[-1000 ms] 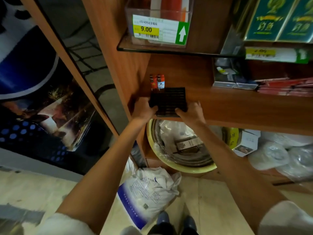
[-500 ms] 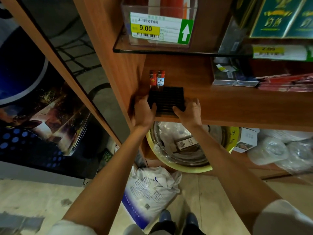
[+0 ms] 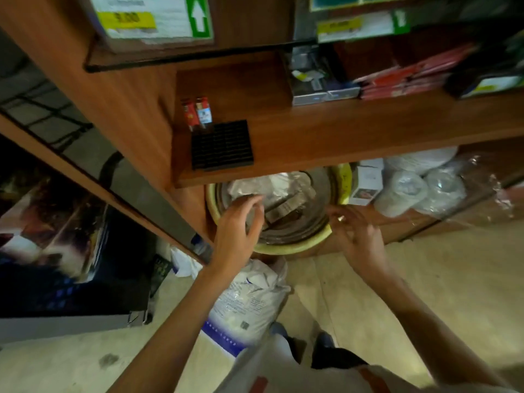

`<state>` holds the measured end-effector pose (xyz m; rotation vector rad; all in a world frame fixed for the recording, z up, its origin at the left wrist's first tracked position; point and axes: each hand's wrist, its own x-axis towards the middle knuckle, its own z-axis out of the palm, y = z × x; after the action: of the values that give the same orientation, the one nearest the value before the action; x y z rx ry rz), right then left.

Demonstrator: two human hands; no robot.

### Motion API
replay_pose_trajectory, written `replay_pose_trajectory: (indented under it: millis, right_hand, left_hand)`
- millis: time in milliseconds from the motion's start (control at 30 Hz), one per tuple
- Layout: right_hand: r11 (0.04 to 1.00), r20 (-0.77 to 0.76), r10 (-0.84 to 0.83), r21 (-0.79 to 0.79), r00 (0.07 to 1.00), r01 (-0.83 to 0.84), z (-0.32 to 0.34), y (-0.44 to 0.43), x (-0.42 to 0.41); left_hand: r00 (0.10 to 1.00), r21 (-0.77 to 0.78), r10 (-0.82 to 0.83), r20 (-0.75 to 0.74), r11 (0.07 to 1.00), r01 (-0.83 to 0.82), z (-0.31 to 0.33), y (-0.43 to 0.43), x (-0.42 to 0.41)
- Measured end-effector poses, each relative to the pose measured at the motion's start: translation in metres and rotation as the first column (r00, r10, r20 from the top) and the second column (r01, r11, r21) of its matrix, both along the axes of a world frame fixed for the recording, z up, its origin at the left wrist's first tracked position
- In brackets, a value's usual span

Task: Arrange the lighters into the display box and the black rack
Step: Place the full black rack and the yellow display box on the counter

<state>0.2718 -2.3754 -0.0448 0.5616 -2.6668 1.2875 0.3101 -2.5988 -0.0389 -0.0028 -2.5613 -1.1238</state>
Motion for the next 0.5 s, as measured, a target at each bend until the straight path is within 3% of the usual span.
replay_pose_trajectory:
  millis: [67,200,367,500]
  right_hand:
    - [0.994,0.036,-0.023,0.104,0.999,0.019,-0.014,0.046,0.038]
    - [0.957,0.095,-0.128,0.273,0.987,0.098,-0.025,0.123,0.103]
    - [0.912,0.093,-0.365,0.236,0.926,0.335,-0.022,0.192,0.164]
    - [0.81,0.127,-0.586,0.126,0.8,0.573,-0.022,0.242,0.214]
  left_hand:
    - [0.993,-0.095,-0.116,0.029,0.988,0.119,-0.013,0.028,0.014]
    - [0.923,-0.28,-0.38,0.057,0.881,0.381,-0.03,0.079,0.033]
    - [0.869,-0.127,-0.49,0.071,0.86,0.495,-0.034,0.152,0.048]
    - [0.835,-0.007,-0.547,0.062,0.836,0.548,-0.035,0.232,0.065]
